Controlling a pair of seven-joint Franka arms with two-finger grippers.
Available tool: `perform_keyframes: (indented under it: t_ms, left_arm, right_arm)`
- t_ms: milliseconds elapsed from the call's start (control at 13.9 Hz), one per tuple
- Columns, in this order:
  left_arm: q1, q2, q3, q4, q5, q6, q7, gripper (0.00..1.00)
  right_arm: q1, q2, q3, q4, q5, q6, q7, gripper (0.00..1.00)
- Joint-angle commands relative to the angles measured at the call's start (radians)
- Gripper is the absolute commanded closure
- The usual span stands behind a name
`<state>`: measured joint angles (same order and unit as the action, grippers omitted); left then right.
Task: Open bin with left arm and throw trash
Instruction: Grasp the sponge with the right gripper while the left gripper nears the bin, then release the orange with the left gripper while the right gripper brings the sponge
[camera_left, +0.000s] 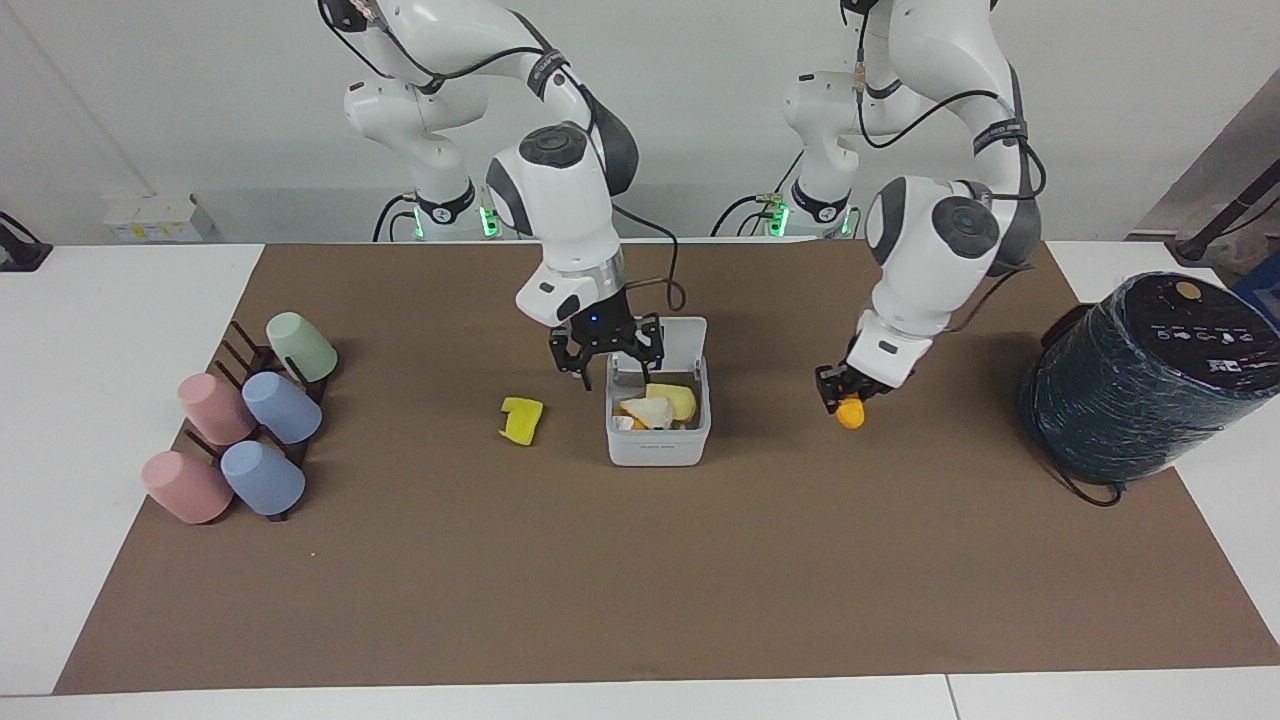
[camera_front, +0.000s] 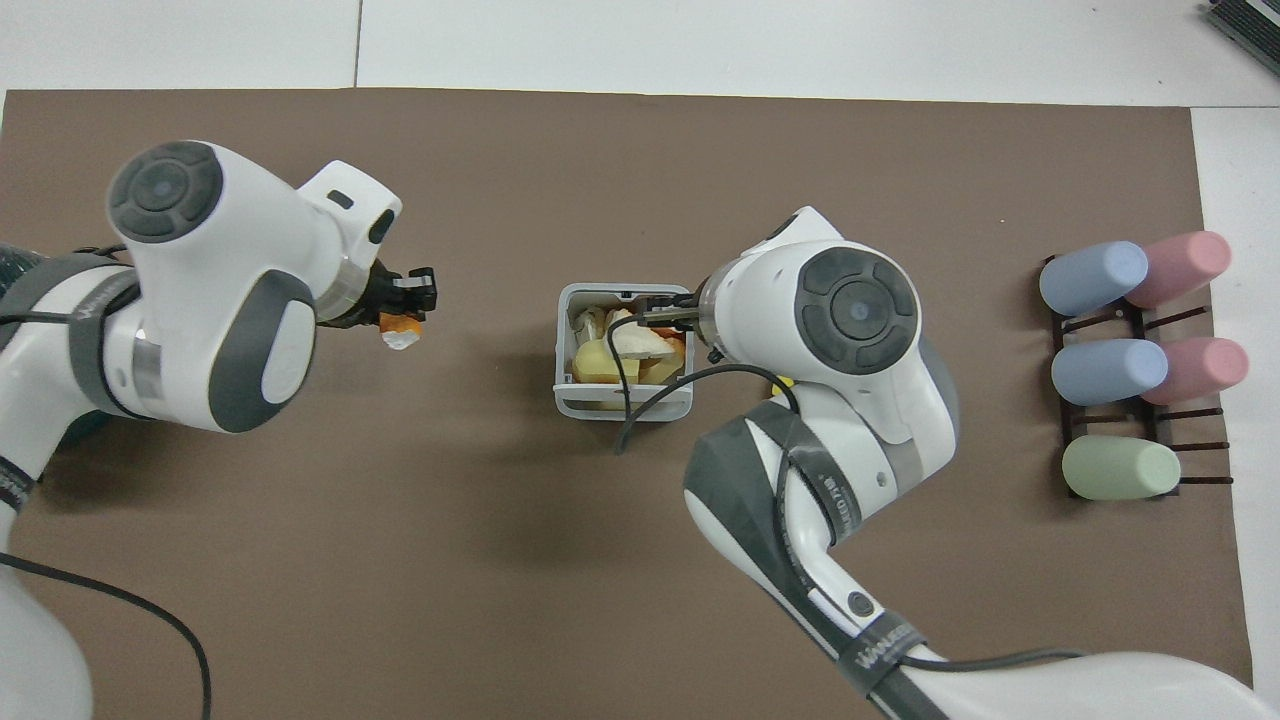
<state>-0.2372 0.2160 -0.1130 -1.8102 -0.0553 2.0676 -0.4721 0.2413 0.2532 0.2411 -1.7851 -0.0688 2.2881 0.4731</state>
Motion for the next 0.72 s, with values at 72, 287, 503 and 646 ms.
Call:
perform_keyframes:
  t_ms: [72,287,503,646]
  left_arm:
    - [-0.117,0.011,0.012,0.035,0.002,0.031,-0.186,1.0]
    - [-0.206,0.025,0.012,0.034,-0.026,0.15,-0.295,1.0]
    - [-0.277,0.035,0.012,0.025,-0.029,0.218,-0.355,1.0]
    - [-0.297,0.045,0.012,0.023,-0.029,0.233,-0.358,0.94]
  right_arm:
    - [-0.108,-0.002,0.009,-0.106,-0.035,0.049,-0.192,0.1]
    - [-0.145,-0.002,0.009,-0.236,-0.048,0.134,-0.195,0.1]
    - [-0.149,-0.002,0.009,-0.359,-0.054,0.264,-0.195,0.1]
    - [-0.149,0.012,0.007,-0.39,-0.055,0.309,-0.191,0.14]
